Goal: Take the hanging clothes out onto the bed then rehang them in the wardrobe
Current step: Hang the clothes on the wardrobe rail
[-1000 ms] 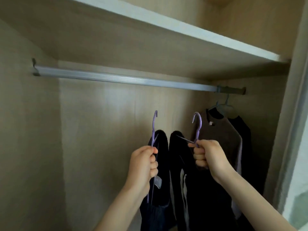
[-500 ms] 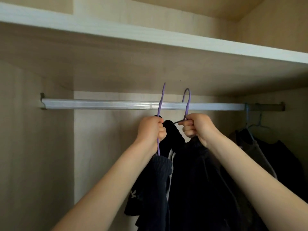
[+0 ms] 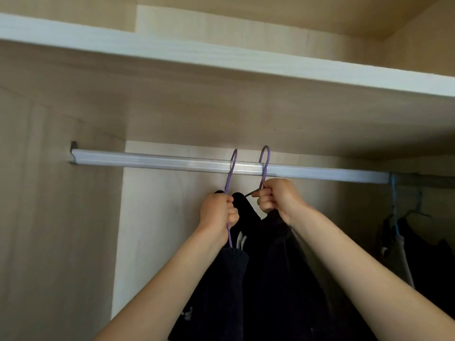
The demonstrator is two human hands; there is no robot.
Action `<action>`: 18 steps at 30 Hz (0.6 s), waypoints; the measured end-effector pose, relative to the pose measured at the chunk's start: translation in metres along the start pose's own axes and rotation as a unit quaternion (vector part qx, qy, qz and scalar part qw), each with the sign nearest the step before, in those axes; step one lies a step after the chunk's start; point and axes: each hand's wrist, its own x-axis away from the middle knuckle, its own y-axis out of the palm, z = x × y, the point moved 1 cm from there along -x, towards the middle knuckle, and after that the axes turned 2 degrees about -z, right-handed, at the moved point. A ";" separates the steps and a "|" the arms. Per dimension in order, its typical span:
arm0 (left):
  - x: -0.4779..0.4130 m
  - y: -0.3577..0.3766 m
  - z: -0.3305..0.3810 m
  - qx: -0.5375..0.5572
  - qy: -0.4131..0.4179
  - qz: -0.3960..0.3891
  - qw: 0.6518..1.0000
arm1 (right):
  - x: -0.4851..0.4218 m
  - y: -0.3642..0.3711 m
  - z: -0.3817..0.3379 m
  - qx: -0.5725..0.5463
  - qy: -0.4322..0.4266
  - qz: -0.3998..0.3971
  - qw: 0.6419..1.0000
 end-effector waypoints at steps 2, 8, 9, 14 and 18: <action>0.001 -0.006 -0.002 0.004 0.018 0.028 0.999 | -0.003 0.000 0.007 0.011 0.005 -0.016 1.000; 0.007 -0.027 -0.002 0.014 0.042 0.065 0.997 | -0.007 -0.004 0.035 0.003 0.031 -0.041 0.999; 0.008 -0.028 -0.003 0.005 0.045 0.068 0.997 | -0.008 -0.006 0.036 0.000 0.028 -0.042 0.999; 0.015 -0.030 0.004 -0.121 0.032 0.067 0.990 | -0.008 -0.008 0.036 -0.016 0.030 -0.065 0.997; 0.026 -0.039 0.035 -0.588 0.134 0.096 0.792 | -0.002 -0.015 0.036 0.090 -0.027 -0.057 0.994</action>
